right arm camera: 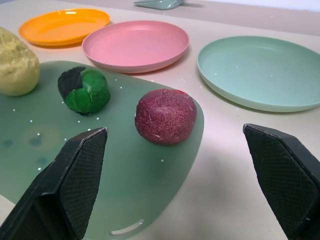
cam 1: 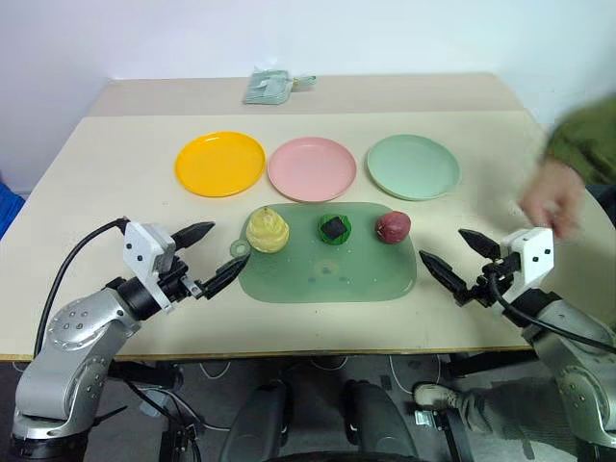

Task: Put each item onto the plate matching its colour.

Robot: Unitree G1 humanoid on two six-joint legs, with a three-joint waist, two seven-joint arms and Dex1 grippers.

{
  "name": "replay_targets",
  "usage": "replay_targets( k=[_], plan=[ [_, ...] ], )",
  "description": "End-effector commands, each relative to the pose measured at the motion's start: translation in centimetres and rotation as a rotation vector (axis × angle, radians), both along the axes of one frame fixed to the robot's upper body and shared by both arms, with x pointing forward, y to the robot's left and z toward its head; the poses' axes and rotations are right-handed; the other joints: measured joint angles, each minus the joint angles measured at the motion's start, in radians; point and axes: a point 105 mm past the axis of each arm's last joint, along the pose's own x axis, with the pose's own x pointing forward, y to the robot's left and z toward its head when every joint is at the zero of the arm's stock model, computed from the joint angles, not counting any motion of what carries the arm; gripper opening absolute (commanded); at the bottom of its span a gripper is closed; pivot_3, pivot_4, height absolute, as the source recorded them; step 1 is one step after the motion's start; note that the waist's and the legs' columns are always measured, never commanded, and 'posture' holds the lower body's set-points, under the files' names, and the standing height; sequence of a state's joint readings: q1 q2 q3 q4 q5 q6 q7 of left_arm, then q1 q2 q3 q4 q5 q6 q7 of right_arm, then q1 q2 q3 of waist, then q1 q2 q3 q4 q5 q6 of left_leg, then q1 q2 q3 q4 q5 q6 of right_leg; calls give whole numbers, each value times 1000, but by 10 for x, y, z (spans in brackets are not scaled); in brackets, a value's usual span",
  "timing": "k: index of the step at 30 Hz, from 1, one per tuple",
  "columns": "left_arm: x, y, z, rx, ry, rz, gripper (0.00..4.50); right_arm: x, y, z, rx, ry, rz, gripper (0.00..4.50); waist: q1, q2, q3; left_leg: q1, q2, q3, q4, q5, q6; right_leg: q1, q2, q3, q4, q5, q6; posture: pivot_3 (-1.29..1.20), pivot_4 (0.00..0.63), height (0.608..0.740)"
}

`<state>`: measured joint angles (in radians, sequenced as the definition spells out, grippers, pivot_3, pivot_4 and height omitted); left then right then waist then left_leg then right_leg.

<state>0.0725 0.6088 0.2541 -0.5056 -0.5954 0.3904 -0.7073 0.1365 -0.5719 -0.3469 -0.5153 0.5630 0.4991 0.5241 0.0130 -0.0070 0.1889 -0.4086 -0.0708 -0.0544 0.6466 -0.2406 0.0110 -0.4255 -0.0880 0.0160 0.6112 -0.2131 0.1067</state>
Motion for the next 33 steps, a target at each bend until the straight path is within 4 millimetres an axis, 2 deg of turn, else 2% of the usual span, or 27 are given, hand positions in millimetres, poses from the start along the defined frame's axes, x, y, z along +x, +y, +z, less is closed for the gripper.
replay_targets(
  k=[1, 15, 19, 23, 26, 33],
  plan=[
    [-5, -1, 2, 18, 18, -33, 4500, -5, 3, 16, -20, -55, 14, 4450, 0, 0, 0, 0, 0, 0, 0, 0, 0, 0, 0, 0, 0, 0, 0, 0, 150, 740],
    [5, -2, 9, -10, -13, 41, 4500, 7, 26, 34, -38, -108, 99, 4450, 0, 0, 0, 0, 0, 0, 0, 0, 0, -1, 0, 0, 0, 0, 0, 0, 150, 740],
    [15, -3, 11, -40, 17, 98, 4500, 5, 40, 42, -16, -126, 223, 4450, 1, 0, 0, 0, 0, 0, 0, 0, 0, -1, 0, 0, 0, 0, 0, 0, 150, 740],
    [29, -12, 10, -90, 100, 146, 4500, -4, 60, 52, 19, -150, 411, 4450, 1, -1, 0, 0, 0, 0, 1, 0, 0, 0, 0, -1, 0, 0, 1, 0, 150, 740],
    [39, -28, 12, -128, 130, 149, 4500, -9, 72, 52, 10, -146, 552, 4450, 1, -2, 0, 0, 0, 0, 1, 0, 0, 0, 1, -1, 0, 1, 2, 0, 150, 740],
    [60, -49, 2, -111, 212, 204, 4500, 3, 73, 52, -24, -176, 619, 4450, 1, -2, 0, 0, -1, 0, 2, 0, 0, 0, 2, -2, 1, 2, 4, 0, 150, 740]
  ],
)
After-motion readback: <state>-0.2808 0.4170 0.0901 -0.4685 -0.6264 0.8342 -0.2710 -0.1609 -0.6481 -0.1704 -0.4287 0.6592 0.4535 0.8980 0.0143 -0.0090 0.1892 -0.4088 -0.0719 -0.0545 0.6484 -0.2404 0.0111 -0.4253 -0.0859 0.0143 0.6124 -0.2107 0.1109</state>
